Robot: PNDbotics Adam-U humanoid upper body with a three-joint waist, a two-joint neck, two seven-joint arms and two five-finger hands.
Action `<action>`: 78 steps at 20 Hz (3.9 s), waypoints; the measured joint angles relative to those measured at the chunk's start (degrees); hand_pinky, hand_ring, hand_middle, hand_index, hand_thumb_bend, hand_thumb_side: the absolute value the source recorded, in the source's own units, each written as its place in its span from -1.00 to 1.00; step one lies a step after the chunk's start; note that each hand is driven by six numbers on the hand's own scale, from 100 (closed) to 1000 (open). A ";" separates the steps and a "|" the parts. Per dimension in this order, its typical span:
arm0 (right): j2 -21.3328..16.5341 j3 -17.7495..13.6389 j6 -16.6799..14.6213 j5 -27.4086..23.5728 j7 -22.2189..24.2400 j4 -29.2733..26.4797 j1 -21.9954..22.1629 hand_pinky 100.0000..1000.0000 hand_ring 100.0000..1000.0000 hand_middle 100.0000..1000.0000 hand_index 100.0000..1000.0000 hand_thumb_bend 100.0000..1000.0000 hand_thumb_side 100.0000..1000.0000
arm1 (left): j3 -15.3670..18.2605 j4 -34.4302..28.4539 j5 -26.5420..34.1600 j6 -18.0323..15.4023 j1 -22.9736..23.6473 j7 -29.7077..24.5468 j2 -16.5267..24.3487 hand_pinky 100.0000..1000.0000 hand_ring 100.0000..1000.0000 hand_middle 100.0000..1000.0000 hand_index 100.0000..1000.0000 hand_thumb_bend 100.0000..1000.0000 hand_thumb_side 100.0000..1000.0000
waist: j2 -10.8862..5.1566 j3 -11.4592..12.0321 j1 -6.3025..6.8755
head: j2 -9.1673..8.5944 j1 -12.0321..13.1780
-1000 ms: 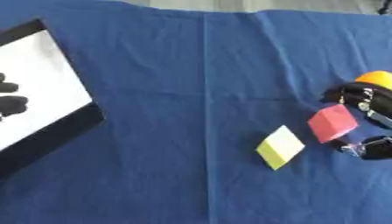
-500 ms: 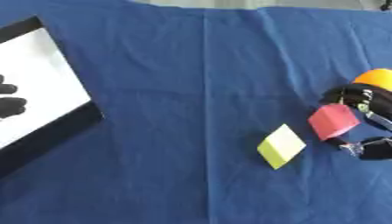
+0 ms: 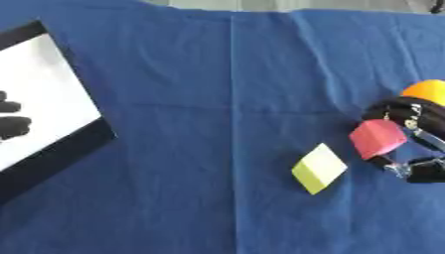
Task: Pick up the objects with one hand, pass them to the other hand, and then place them into the box on the other side of the table.
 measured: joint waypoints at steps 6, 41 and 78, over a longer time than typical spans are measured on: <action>0.00 -0.26 0.36 -0.18 0.45 0.00 0.01 0.85 0.63 0.61 0.67 -0.17 -1.00 | -0.17 0.00 -0.06 0.19 0.01 -0.17 0.00 0.42 0.24 0.25 0.52 -0.96 0.82 | 0.00 -0.16 0.00 | 0.00 0.02; 0.00 -0.97 1.38 -2.21 1.37 0.00 -0.63 0.82 0.47 0.22 0.53 -0.28 -1.00 | -0.90 0.00 -0.57 0.97 0.08 -0.69 0.00 0.42 0.24 0.25 0.50 -0.96 0.86 | 0.51 -1.03 0.17 | -0.01 -0.27; -5.60 -1.29 -7.92 -27.01 -2.99 0.02 -10.89 0.64 0.18 -0.13 0.25 -0.38 -1.00 | -1.22 -0.33 -0.06 0.67 1.06 -1.05 0.08 0.42 0.23 0.26 0.49 -0.99 0.75 | -1.17 -2.94 1.22 | 0.82 -0.37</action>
